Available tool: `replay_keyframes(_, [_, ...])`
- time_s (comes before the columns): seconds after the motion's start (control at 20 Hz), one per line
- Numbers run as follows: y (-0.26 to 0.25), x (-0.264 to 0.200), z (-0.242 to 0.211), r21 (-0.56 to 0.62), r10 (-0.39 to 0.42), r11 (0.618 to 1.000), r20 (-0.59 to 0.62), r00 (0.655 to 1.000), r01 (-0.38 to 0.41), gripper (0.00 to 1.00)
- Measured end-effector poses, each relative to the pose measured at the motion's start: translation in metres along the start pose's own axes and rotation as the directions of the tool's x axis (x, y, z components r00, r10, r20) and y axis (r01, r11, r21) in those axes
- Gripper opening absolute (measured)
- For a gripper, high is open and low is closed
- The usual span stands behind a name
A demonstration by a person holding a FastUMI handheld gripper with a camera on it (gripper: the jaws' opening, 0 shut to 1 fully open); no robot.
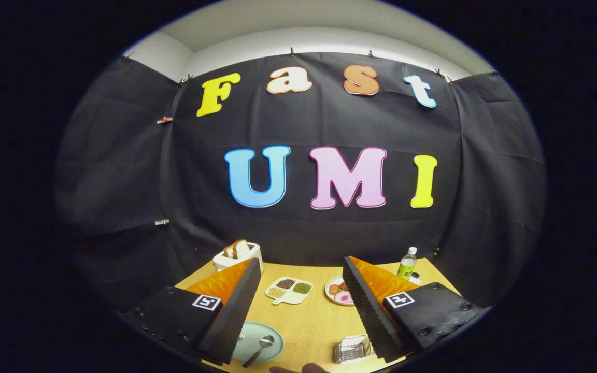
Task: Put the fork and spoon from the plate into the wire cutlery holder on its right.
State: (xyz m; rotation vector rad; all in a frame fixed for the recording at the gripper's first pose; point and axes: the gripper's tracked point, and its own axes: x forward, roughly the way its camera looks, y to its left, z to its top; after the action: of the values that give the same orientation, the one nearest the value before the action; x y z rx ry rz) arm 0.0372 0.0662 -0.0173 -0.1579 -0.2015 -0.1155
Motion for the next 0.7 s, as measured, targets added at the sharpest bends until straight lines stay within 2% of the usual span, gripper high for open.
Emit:
replay_keyframes(0.2, [0.035,0.016,-0.073,-0.010,0.035,0.999,-0.166,0.985,-0.037,0.99])
replay_keyframes(0.35, [0.054,0.023,-0.129,-0.009,0.036,0.999,-0.306,0.951,-0.040,0.99])
replay_keyframes(0.5, [0.064,0.023,-0.188,0.018,0.036,0.999,-0.456,0.889,-0.031,0.98])
replay_keyframes(0.7, [0.080,0.019,-0.262,0.028,0.041,0.999,-0.641,0.766,-0.029,0.98])
